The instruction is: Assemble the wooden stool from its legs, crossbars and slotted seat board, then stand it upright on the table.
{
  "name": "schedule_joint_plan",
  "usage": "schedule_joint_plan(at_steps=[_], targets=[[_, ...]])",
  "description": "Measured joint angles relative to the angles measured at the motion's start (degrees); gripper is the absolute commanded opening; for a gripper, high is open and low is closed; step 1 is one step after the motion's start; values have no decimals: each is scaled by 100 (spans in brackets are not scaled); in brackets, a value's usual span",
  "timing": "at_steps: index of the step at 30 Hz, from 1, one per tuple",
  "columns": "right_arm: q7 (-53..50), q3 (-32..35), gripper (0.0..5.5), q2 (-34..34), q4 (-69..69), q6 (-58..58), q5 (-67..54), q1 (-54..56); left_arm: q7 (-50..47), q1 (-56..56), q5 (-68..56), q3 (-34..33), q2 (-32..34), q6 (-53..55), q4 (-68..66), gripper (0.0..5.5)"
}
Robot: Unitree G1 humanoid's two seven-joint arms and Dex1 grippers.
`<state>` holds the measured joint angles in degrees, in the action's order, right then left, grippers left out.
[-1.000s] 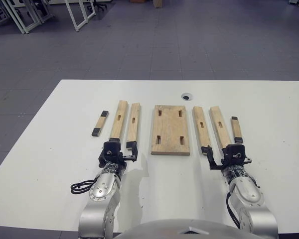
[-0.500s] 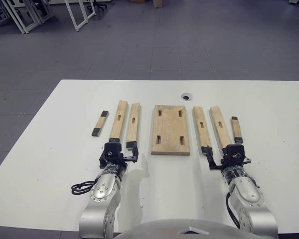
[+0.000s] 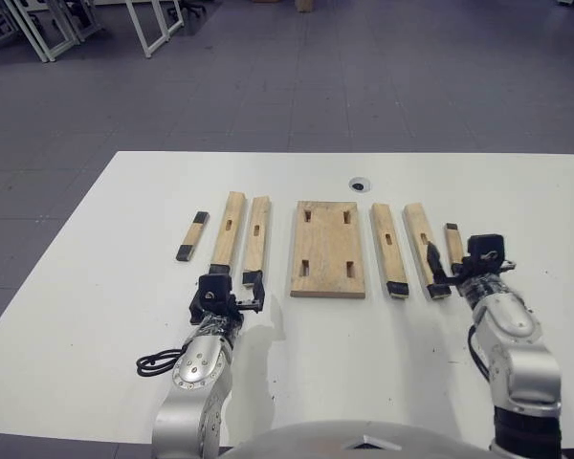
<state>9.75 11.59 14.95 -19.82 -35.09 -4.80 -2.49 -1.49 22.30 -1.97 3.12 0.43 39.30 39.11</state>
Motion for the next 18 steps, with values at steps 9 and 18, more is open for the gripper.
schedule_joint_plan(at_steps=[9, 18], targets=[[820, 416, 469, 807, 1769, -117, -434, 608, -1, -28, 4, -53, -3, 12, 2, 474], [807, 137, 469, 758, 2142, 8, -420, 603, -1, -58, 25, -36, -4, 51, 3, 474]])
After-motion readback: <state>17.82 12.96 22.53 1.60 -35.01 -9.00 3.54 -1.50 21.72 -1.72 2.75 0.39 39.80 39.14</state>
